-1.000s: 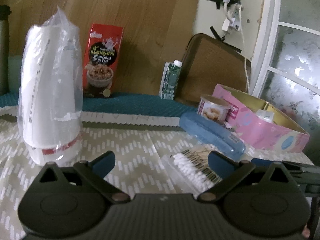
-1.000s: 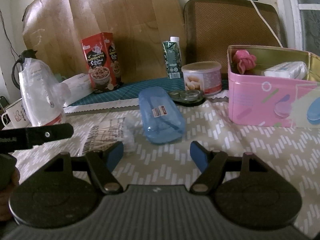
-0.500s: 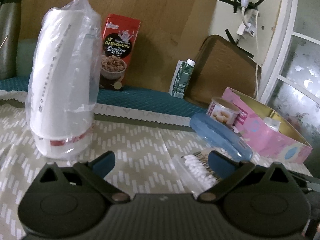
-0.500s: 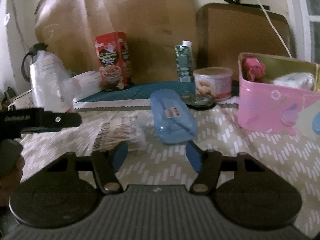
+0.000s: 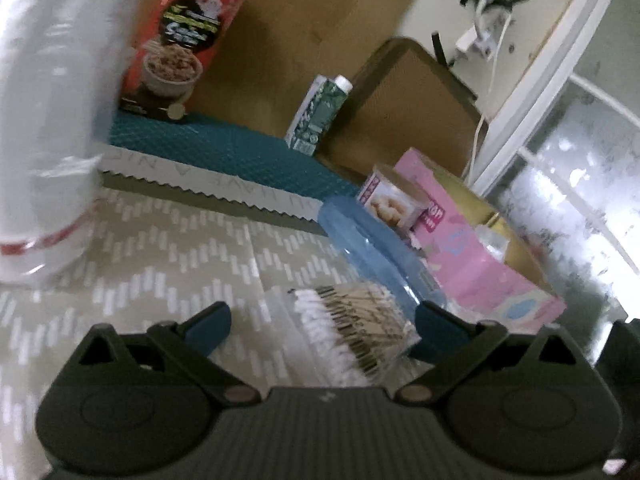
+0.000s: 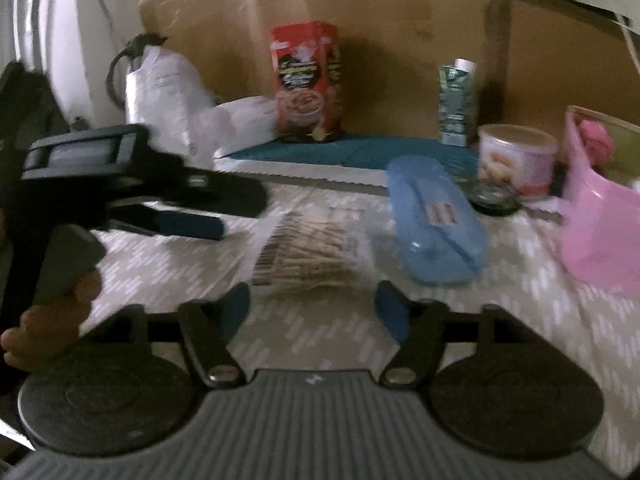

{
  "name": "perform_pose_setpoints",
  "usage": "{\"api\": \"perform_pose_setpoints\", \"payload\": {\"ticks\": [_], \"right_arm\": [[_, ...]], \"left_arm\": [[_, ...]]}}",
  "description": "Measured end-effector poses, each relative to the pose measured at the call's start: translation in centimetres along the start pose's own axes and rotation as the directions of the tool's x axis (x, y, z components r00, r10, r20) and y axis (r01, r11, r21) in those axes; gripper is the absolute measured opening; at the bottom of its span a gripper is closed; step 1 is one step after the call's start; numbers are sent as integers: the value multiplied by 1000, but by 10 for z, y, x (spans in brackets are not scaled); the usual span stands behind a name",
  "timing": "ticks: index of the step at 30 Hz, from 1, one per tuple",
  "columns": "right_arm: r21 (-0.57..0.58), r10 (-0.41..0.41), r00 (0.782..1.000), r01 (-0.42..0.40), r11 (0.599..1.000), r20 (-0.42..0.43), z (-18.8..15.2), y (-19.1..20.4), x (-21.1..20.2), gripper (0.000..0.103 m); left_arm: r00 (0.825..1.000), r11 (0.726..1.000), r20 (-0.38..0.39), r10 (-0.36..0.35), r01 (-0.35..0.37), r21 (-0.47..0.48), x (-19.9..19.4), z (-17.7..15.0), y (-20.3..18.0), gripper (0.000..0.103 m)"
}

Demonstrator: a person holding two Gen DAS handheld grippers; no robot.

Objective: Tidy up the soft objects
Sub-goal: 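Grasp the cotton swab bag with the left tool and lift it, then carry the swab bag into the pink tin and open the left tool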

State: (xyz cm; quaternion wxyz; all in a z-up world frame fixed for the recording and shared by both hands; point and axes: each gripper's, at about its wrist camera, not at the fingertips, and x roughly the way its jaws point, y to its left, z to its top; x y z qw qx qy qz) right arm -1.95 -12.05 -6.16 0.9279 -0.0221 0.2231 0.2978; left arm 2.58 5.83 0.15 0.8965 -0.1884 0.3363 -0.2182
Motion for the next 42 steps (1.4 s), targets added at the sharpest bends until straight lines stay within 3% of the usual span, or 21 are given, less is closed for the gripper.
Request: {"api": "perform_pose_setpoints", "payload": {"ticks": [2, 3, 4, 7, 9, 13, 18, 25, 27, 31, 37, 42], "right_arm": [[-35, -1, 1000, 1, 999, -19, 2, 5, 6, 86], [-57, -8, 1000, 7, 998, -25, 2, 8, 10, 86], [-80, -17, 1000, 15, 997, -23, 3, 12, 13, 87], [-123, -43, 999, 41, 992, -7, 3, 21, 15, 69], [-125, -64, 998, 64, 990, 3, 2, 20, 11, 49], [-49, -23, 999, 25, 998, 39, -3, 7, -13, 42], [29, -88, 984, 84, 996, 158, -3, -15, -48, 42], [194, -305, 915, 259, 946, 266, 3, -88, -97, 42], [242, -367, 891, 306, 921, 268, 4, -112, -109, 42], [341, -436, 873, 350, 873, 219, 9, -159, -114, 44], [365, -551, 827, 481, 797, 111, 18, -206, -90, 45], [367, -654, 746, 577, 729, 125, 24, -216, -79, 46]], "left_arm": [[1000, 999, -13, 8, -7, 31, 8, 0, -8, 89], [1000, 999, -31, -4, 5, 45, 12, 0, -12, 74], [999, 999, -51, -13, 15, 52, 15, 0, -16, 69], [997, 995, -33, 63, -60, 78, 11, -7, -31, 68], [998, 996, -20, 65, -64, 70, 1, -10, -36, 68], [1000, 995, 10, 18, -19, 99, -14, -2, -62, 68], [999, 967, 24, -49, 41, 250, 3, 18, -121, 68], [983, 905, -67, -169, 182, 384, 75, 40, -213, 68], [975, 904, -123, -185, 218, 368, 101, 41, -230, 78], [989, 910, -117, -93, 132, 393, 137, 42, -246, 87], [997, 916, -20, -72, 74, 395, 109, 42, -229, 95], [997, 928, 75, -8, -20, 372, 69, 41, -190, 97]]}}
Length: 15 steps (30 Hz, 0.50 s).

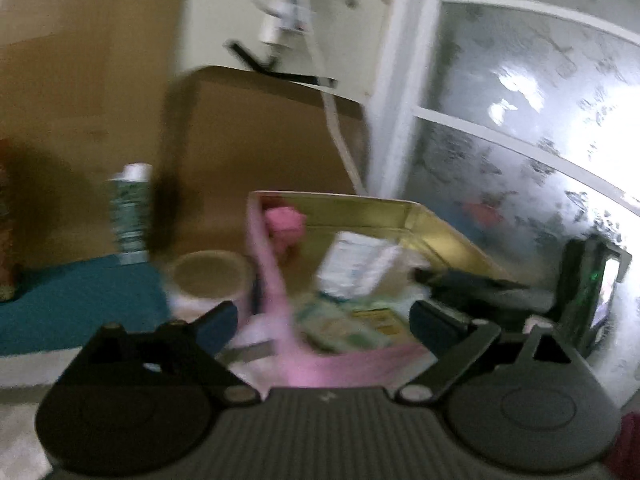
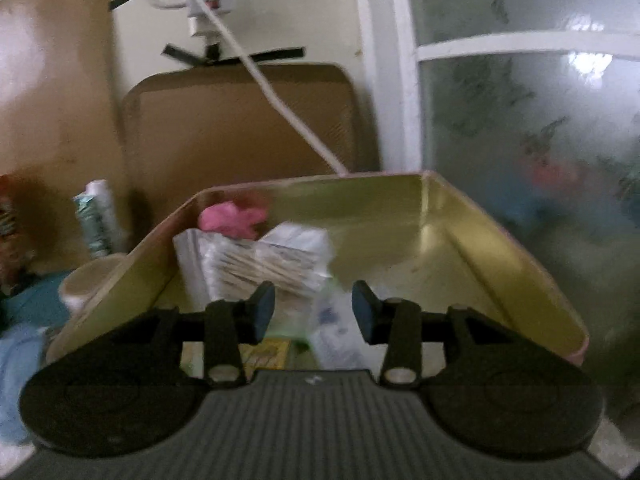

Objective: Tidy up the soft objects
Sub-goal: 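Carry the swab bag into the pink tin and open the left tool, then grasp the blue plastic case with the left tool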

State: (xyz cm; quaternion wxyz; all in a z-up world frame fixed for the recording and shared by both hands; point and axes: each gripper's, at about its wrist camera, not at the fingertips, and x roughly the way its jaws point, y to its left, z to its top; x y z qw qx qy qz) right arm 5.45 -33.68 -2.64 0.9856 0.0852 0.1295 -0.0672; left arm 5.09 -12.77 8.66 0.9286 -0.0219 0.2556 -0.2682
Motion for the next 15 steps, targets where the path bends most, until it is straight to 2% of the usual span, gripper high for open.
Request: {"api": "perform_pose_setpoints", "payload": {"ticks": [2, 5, 7, 9, 11, 13, 15], "right_arm": [[48, 5, 1000, -6, 999, 27, 0, -6, -5, 46], [110, 44, 995, -54, 992, 94, -4, -5, -26, 52], [94, 81, 986, -95, 991, 145, -6, 8, -44, 53], [69, 157, 972, -171, 983, 177, -8, 25, -61, 53], [38, 272, 949, -281, 959, 156, -11, 45, -72, 53], [-11, 402, 912, -403, 915, 84, -18, 69, -76, 54], [-75, 476, 879, -475, 877, -3, -31, 98, -75, 54]], "left_arm": [[998, 998, 6, 59, -59, -27, -15, -11, 21, 97], [987, 983, -26, 159, -160, -85, -33, -31, 59, 97], [976, 968, -52, 214, -219, -124, -42, -44, 83, 97], [957, 947, -71, 282, -289, -142, -51, -58, 103, 97], [943, 930, -87, 320, -331, -163, -58, -69, 119, 97], [941, 920, -100, 322, -336, -201, -64, -76, 132, 97], [944, 913, -111, 312, -330, -241, -67, -83, 142, 97]]}}
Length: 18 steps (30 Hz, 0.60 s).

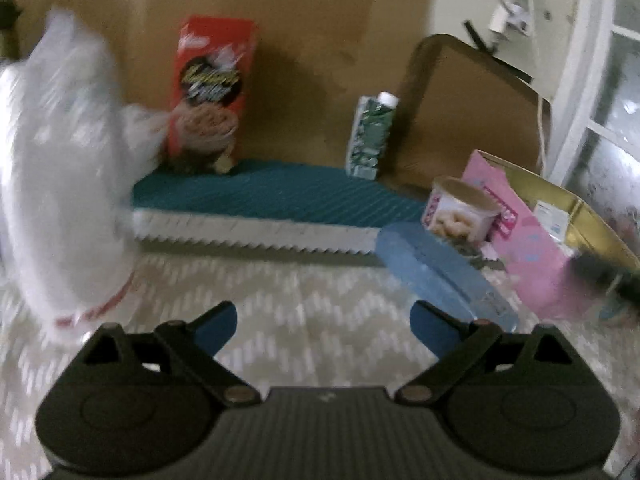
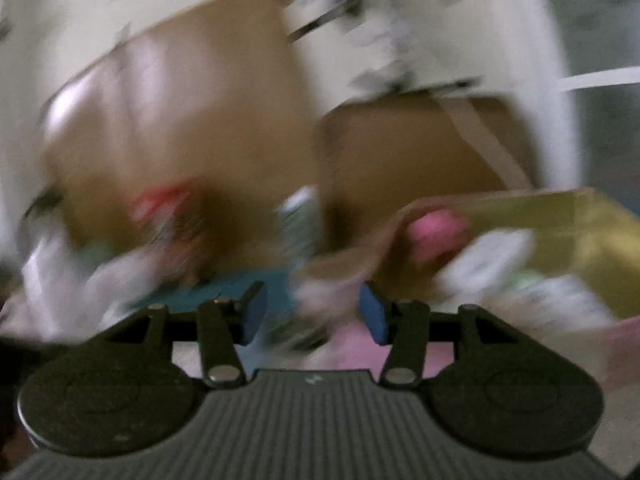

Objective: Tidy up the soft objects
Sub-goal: 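Grasp the blue plastic case with the left tool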

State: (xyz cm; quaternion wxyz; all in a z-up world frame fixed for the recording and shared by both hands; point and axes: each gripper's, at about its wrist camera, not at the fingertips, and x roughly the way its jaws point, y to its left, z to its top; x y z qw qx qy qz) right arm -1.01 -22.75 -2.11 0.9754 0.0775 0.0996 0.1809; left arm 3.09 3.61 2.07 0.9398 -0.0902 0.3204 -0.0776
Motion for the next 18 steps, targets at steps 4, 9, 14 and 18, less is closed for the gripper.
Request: {"api": "perform_pose_setpoints", "payload": {"ticks": [4, 9, 14, 18], "right_arm": [[-122, 26, 987, -46, 992, -162, -20, 39, 31, 59], [-156, -7, 973, -30, 987, -231, -25, 51, 59, 70], [-121, 16, 954, -55, 991, -301, -32, 47, 73, 57], [-137, 92, 947, -139, 981, -307, -34, 48, 51, 56]], "left_arm": [[999, 998, -20, -33, 32, -55, -3, -2, 8, 97], [997, 996, -42, -59, 56, -62, -8, -6, 8, 97], [997, 997, -52, -61, 58, -53, -8, -9, 5, 97], [994, 992, -51, -100, 96, -76, -10, -7, 8, 97]]}}
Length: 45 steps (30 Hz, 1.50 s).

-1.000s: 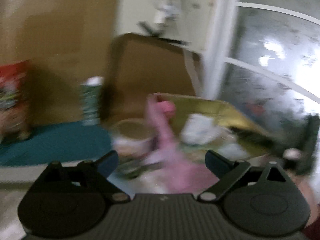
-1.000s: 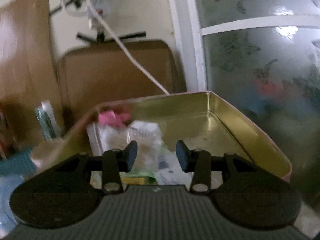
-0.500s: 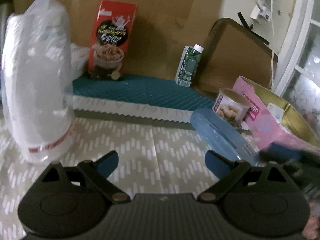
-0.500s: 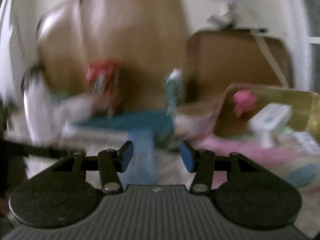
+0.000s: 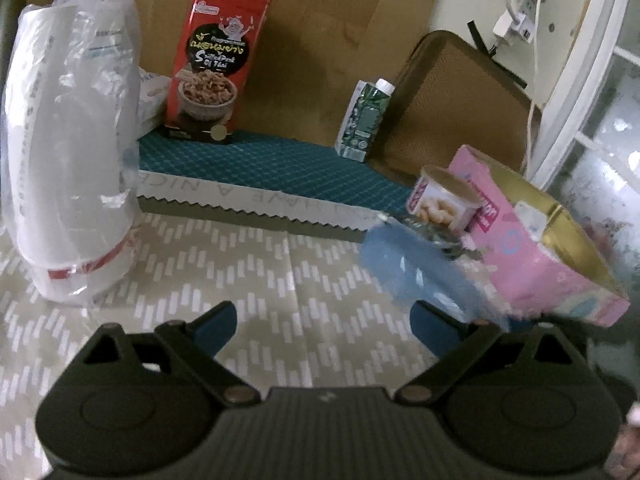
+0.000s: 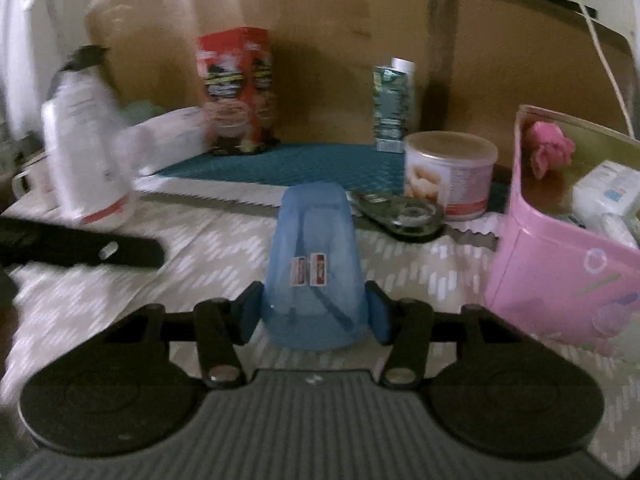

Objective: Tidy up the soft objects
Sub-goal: 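Grasp the blue plastic case with the left tool, then carry the blue case into the pink tin and open the left tool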

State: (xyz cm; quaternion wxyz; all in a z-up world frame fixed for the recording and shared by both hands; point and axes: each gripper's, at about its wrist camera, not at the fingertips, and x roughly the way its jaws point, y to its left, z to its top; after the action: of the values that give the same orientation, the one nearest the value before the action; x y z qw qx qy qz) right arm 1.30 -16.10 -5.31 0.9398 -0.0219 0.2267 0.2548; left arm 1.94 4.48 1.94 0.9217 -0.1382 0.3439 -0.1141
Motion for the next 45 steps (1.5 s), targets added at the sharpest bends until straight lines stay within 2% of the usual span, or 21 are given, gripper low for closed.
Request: {"api": "perform_pose_setpoints", "payload": {"ticks": [4, 6, 8, 9, 10, 14, 19, 21, 23, 24, 28, 31, 34, 39, 42, 45], "right_arm": [[-110, 153, 987, -158, 981, -57, -19, -2, -36, 56], [-150, 166, 983, -177, 973, -81, -33, -8, -58, 57], [-164, 105, 992, -116, 980, -75, -46, -17, -74, 62], [-146, 60, 996, -69, 987, -64, -51, -23, -80, 68], [-117, 29, 998, -36, 993, -59, -55, -28, -84, 70], [-44, 46, 999, -48, 998, -26, -65, -35, -97, 70], [-85, 32, 999, -32, 996, 0, -69, -25, -93, 71], [-87, 17, 1000, -15, 996, 17, -71, -23, -90, 71], [-79, 0, 999, 2, 997, 32, -69, -28, -89, 68], [-75, -14, 999, 17, 997, 39, -69, -29, -88, 63], [-31, -46, 995, 49, 998, 85, -65, -40, -98, 62], [-12, -96, 982, 99, 995, 164, -57, -50, -120, 62], [17, -162, 957, 163, 986, 242, -46, -71, -142, 62], [62, -290, 914, 284, 957, 283, -28, -112, -153, 63], [97, -350, 900, 336, 937, 260, -20, -141, -144, 63], [130, -400, 890, 380, 916, 217, -11, -166, -125, 62]], "left_arm": [[998, 998, -13, -64, 64, -1, 1, 2, -6, 97], [995, 995, -31, -92, 93, 22, 5, -1, -15, 98], [991, 991, -54, -121, 123, 48, 10, -4, -27, 98], [989, 989, -65, -132, 136, 58, 13, -6, -33, 97], [987, 987, -77, -143, 148, 70, 16, -8, -40, 97], [981, 979, -104, -163, 174, 110, 23, -11, -62, 97], [967, 967, -167, -193, 216, 137, 33, -22, -80, 92], [961, 961, -168, -221, 244, 134, 32, -26, -84, 88], [964, 964, -168, -205, 228, 137, 31, -25, -90, 86], [965, 963, -166, -205, 229, 139, 31, -22, -94, 84], [962, 948, -129, -241, 261, 180, 24, -4, -118, 84], [955, 920, -82, -284, 296, 258, 19, 14, -155, 84], [947, 890, -51, -317, 316, 329, 26, 30, -197, 84], [937, 855, -19, -349, 326, 404, 63, 46, -254, 84], [942, 854, -20, -334, 312, 417, 93, 50, -279, 90], [961, 870, -48, -273, 267, 414, 124, 50, -295, 93]]}}
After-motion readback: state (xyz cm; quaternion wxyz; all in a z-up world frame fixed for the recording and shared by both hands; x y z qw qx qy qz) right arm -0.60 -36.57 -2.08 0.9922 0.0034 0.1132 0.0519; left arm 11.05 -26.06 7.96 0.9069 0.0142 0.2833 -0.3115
